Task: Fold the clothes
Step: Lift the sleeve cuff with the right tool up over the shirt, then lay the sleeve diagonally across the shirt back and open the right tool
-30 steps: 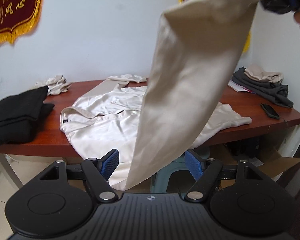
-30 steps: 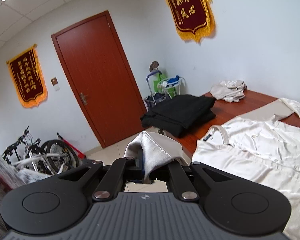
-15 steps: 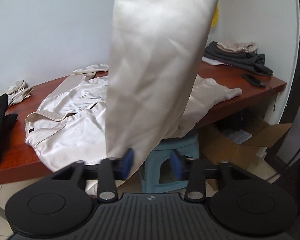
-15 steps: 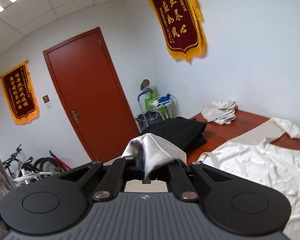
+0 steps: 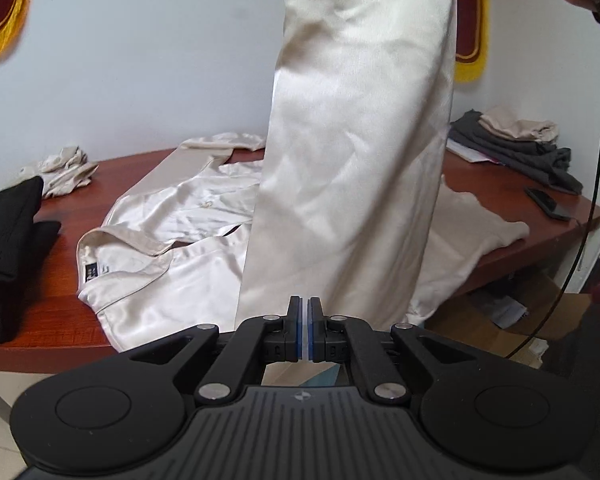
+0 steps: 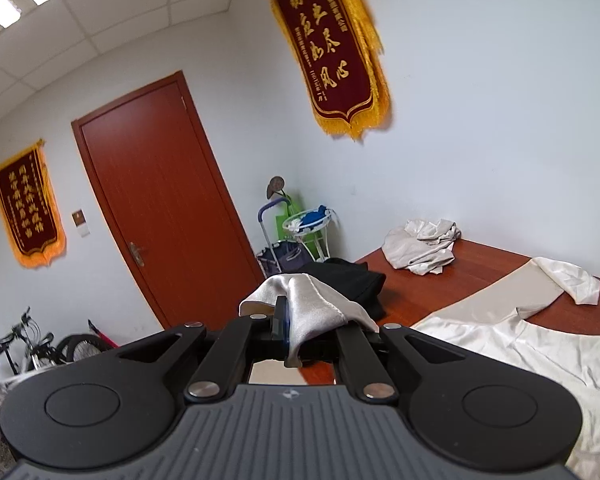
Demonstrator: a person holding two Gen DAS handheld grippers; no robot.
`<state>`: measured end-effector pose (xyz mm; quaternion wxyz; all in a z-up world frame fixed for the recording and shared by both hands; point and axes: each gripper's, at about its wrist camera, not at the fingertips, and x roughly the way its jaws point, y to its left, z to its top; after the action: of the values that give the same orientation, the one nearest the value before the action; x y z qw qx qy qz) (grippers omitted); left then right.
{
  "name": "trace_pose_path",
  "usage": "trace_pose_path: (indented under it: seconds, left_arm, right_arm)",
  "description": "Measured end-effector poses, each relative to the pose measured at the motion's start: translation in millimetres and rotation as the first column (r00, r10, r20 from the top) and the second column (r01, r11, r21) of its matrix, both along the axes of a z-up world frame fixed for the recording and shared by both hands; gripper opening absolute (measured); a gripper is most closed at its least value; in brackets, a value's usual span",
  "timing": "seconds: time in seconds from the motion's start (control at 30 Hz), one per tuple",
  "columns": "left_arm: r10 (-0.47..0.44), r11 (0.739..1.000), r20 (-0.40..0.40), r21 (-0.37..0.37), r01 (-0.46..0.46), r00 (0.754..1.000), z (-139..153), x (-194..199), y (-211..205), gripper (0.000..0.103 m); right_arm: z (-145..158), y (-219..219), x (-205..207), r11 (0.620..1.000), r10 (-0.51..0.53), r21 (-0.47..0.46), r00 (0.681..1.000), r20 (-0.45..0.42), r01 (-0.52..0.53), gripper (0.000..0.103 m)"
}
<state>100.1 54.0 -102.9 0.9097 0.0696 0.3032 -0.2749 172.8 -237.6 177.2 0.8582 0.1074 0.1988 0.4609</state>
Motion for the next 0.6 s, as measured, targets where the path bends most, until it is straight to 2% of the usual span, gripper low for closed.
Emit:
trace_pose_path:
  seconds: [0.1, 0.17, 0.3, 0.47, 0.6]
  left_arm:
    - [0.034, 0.999, -0.022, 0.008, -0.034, 0.999, -5.7, 14.6, -0.9, 0.014]
    - [0.051, 0.998, -0.045, 0.031, -0.049, 0.998, -10.3, 29.5, -4.3, 0.035]
    - [0.068, 0.997, -0.090, 0.049, -0.064, 0.994, -17.4, 51.0, -7.0, 0.035]
    - [0.053, 0.993, -0.146, 0.112, -0.037, 0.988, -26.7, 78.9, -18.5, 0.035]
    - [0.051, 0.992, -0.171, 0.125, -0.029, 0.984, -27.6, 92.4, -27.9, 0.035]
  right_arm:
    - [-8.1, -10.2, 31.3, 1.000, -0.018, 0.020, 0.999, -0.039, 0.019, 0.003]
    - [-14.5, -19.7, 51.7, 0.999, -0.036, 0.030, 0.997, -0.068, 0.038, 0.003]
    - [-28.8, -39.5, 85.5, 0.995, -0.080, 0.042, 0.990, -0.119, 0.086, 0.003]
    - [-64.5, -67.6, 130.2, 0.985, -0.156, 0.048, 0.968, -0.195, 0.168, 0.003]
    - [-98.0, -80.9, 160.9, 0.975, -0.199, 0.042, 0.947, -0.251, 0.216, 0.003]
